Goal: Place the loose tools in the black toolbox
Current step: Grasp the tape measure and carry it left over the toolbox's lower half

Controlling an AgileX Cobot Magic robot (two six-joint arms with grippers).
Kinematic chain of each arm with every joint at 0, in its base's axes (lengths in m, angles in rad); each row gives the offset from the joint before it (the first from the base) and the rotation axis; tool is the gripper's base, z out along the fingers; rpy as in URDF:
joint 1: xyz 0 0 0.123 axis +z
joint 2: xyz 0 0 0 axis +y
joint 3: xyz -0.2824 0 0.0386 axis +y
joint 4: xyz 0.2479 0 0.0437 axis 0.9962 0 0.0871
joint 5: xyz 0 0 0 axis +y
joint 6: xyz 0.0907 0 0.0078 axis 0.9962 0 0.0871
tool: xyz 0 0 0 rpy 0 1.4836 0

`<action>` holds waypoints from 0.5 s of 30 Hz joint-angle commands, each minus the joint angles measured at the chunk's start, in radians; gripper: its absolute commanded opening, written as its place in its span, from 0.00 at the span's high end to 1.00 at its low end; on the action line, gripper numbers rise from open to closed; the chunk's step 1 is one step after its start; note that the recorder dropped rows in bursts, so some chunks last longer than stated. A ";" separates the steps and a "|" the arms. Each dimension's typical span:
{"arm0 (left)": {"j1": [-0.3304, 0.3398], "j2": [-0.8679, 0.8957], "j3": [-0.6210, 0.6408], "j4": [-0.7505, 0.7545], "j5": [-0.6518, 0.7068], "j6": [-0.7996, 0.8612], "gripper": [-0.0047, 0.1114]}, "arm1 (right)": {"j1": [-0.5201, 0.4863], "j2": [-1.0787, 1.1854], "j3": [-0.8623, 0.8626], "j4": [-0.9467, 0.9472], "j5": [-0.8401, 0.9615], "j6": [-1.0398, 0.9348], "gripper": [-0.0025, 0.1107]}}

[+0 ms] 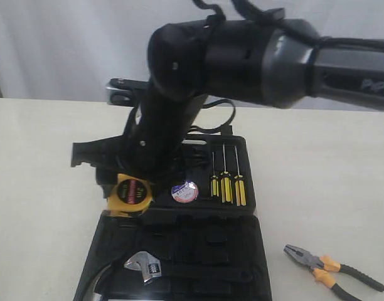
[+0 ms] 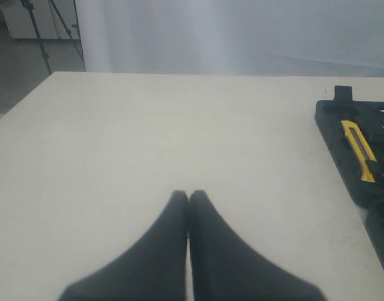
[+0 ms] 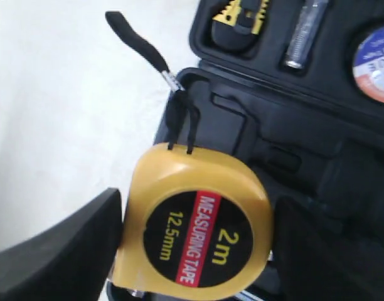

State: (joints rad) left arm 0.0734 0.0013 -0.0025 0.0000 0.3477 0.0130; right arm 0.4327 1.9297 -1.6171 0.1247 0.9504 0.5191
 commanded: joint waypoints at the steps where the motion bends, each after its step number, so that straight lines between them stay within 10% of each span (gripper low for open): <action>1: -0.005 -0.001 0.003 0.000 -0.005 -0.006 0.96 | 0.045 0.098 -0.109 -0.022 -0.005 0.038 0.61; 15: -0.005 -0.001 0.003 0.000 -0.005 -0.006 0.96 | 0.059 0.301 -0.241 -0.125 0.064 0.097 0.61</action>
State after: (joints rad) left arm 0.0734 0.0013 -0.0025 0.0000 0.3477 0.0130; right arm 0.4950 2.2111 -1.8474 0.0401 1.0070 0.5906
